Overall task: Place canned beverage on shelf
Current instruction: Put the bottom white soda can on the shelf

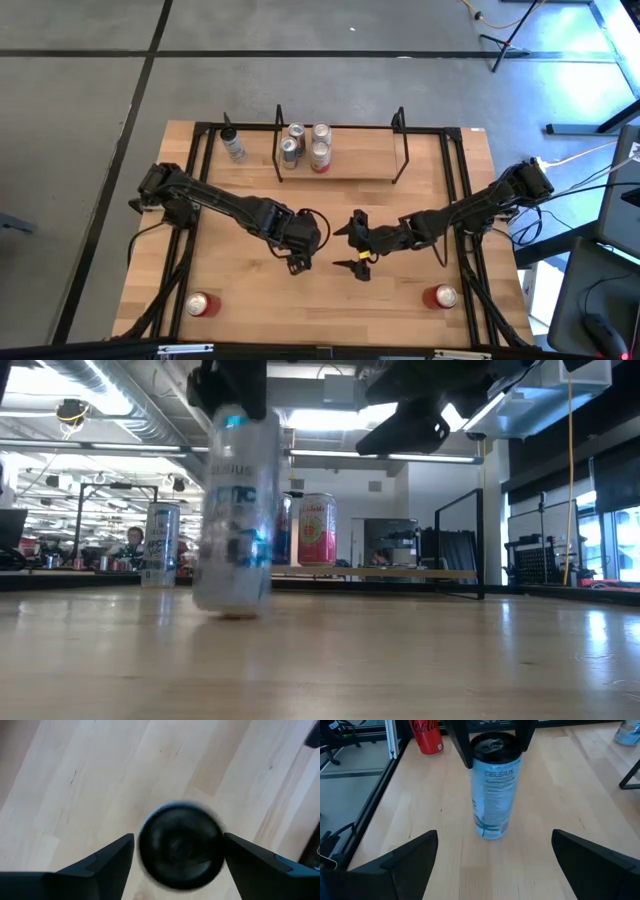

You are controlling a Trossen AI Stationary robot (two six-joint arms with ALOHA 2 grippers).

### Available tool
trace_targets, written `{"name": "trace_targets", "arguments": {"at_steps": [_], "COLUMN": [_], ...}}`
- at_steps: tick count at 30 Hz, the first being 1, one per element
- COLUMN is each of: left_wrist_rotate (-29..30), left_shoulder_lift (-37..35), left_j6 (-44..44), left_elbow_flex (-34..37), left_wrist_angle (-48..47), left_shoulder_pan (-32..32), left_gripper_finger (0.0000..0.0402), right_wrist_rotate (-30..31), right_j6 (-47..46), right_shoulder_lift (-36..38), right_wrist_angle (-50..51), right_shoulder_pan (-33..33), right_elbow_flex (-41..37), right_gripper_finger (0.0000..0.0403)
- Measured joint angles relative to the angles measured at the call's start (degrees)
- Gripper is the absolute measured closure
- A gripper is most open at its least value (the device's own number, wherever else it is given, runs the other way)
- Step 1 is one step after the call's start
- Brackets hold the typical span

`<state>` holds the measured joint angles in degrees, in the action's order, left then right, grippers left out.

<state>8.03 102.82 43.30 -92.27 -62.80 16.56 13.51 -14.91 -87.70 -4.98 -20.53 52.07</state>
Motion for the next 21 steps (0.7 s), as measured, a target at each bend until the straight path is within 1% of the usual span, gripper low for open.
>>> {"name": "trace_targets", "arguments": {"at_steps": [9,14,18,21], "left_wrist_rotate": [-0.05,0.33,4.02,7.52], "left_shoulder_lift": [-0.27,-3.87,-8.54,-12.02], "left_j6": [-0.44,-0.84,-0.61,-0.11], "left_elbow_flex": [0.02,-0.55,-0.55,-0.39], "left_wrist_angle": [1.01,0.82,-0.10,-2.20], "left_shoulder_pan": [0.60,1.93,5.18,8.43], "left_gripper_finger": [0.0105,0.0105,0.0105,0.0105], "right_wrist_rotate": [-0.02,-1.20,-1.08,0.14], "right_j6": [-0.03,-0.06,-0.04,-0.01], "right_shoulder_lift": [0.00,-3.00,-7.20,-10.15], "right_wrist_angle": [-0.32,-6.32,-14.07,-16.98], "right_shoulder_pan": [0.00,0.00,0.04,0.81], "right_elbow_flex": [0.00,0.04,0.07,1.28], "right_gripper_finger": [0.0027,0.0027,0.0027,0.0027]}}
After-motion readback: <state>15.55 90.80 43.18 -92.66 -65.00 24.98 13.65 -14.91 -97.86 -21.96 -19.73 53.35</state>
